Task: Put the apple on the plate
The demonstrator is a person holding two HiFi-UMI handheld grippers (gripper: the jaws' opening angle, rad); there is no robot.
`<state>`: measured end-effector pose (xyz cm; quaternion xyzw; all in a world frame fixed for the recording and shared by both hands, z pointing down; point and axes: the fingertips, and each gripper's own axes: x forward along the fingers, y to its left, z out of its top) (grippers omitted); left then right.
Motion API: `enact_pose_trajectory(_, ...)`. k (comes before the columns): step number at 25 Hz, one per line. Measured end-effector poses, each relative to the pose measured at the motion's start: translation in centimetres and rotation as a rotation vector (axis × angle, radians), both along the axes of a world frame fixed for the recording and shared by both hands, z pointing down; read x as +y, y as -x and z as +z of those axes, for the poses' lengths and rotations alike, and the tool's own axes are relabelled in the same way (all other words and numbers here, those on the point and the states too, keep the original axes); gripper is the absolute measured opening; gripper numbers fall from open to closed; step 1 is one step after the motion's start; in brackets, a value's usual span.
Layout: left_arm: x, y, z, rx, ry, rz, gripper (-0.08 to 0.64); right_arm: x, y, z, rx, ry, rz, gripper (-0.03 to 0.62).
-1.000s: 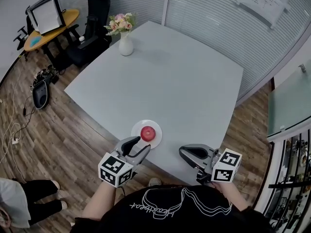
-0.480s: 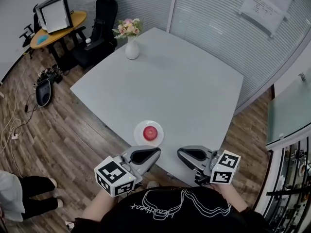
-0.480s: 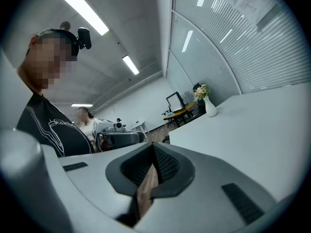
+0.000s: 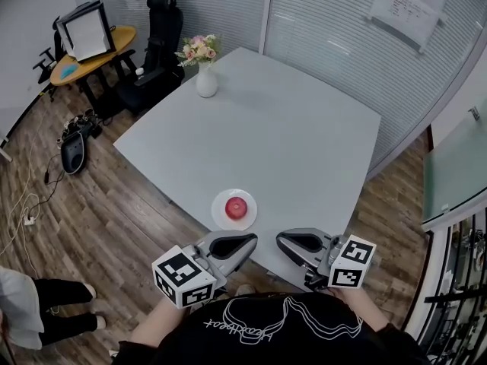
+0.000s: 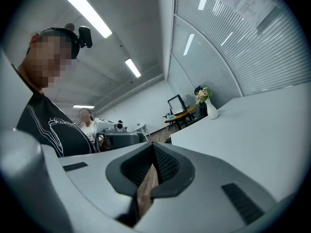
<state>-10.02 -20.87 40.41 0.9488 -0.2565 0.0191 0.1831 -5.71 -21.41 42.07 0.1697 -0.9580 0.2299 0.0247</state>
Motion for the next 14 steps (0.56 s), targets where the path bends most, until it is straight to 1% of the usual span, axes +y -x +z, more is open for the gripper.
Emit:
enact_pose_trajectory(5,-0.2,0.0,0.0,0.001,0.001,-0.016,0.014,-0.1,-0.6,0.0,0.008,0.005,0.009,0.008)
enact_pose_trajectory(10,-0.5,-0.3,0.6,-0.015,-0.004,-0.019,0.014,-0.7,-0.9,-0.1,-0.019,-0.001,0.049,0.009)
enact_pose_trajectory(14,-0.7,-1.1,0.7,-0.023,-0.022,-0.011,0.014,-0.9,-1.4,0.3,-0.034,0.008,0.062,0.008)
